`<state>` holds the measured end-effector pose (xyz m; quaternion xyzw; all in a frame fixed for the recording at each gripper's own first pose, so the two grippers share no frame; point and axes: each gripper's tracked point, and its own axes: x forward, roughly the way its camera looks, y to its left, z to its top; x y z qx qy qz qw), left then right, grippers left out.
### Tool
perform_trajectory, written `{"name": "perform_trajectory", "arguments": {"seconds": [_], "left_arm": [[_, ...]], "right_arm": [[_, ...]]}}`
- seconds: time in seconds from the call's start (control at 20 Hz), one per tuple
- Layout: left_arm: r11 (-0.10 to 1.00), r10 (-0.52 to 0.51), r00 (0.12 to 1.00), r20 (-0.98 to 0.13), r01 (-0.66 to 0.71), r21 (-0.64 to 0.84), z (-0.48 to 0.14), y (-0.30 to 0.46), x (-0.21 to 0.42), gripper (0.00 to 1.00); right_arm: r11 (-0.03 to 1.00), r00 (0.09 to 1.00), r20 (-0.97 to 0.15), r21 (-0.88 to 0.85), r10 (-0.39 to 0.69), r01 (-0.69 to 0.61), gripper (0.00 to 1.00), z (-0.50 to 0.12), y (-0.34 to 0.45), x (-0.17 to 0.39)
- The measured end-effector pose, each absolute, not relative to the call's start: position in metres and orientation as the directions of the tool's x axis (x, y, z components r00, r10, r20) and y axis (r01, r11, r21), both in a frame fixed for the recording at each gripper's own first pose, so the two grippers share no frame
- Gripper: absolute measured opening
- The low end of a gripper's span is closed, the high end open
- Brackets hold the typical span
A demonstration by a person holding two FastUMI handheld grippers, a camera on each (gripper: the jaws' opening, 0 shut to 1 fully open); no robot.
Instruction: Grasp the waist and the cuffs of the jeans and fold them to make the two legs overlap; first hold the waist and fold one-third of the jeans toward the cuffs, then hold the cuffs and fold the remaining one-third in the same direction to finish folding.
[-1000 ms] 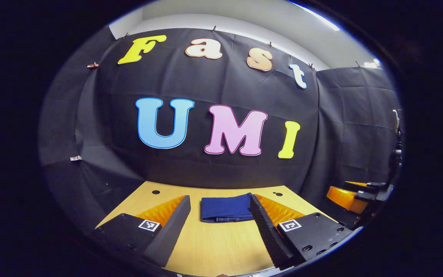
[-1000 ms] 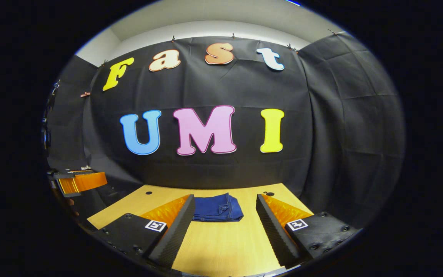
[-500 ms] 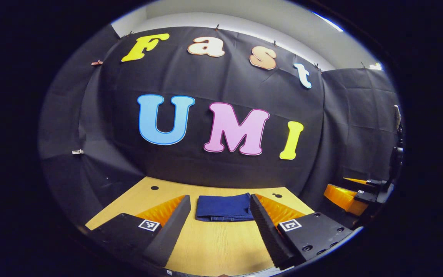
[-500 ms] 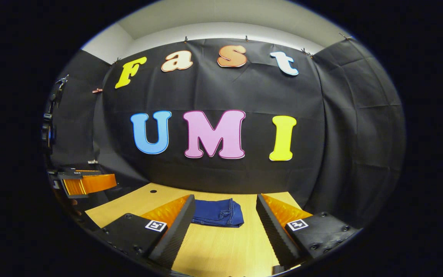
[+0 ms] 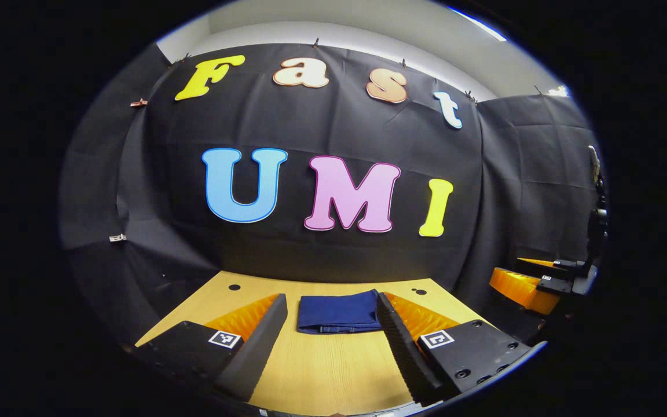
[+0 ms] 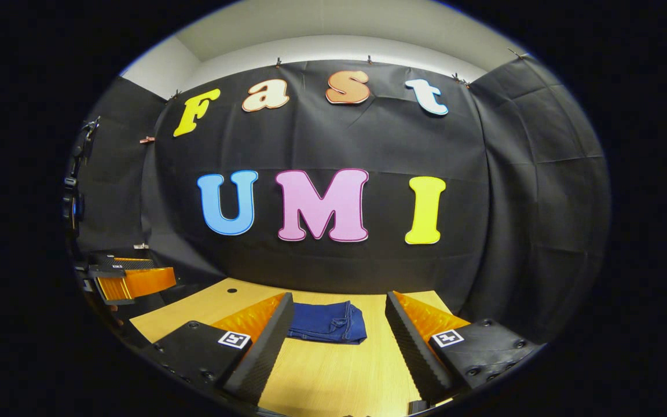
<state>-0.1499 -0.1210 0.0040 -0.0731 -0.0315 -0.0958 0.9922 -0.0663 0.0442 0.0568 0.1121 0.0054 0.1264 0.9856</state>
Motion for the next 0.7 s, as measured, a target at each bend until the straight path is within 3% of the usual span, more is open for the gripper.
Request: {"name": "perform_trajectory", "arguments": {"seconds": [0.7], "left_arm": [[0.971, -0.189, 0.979, 0.07, 0.197, -0.134, -0.001, -0.11, -0.144, 0.96]], "right_arm": [[0.943, 0.968, -0.019, 0.231, 0.25, -0.24, 0.97, 0.047, 0.048, -0.076]]}}
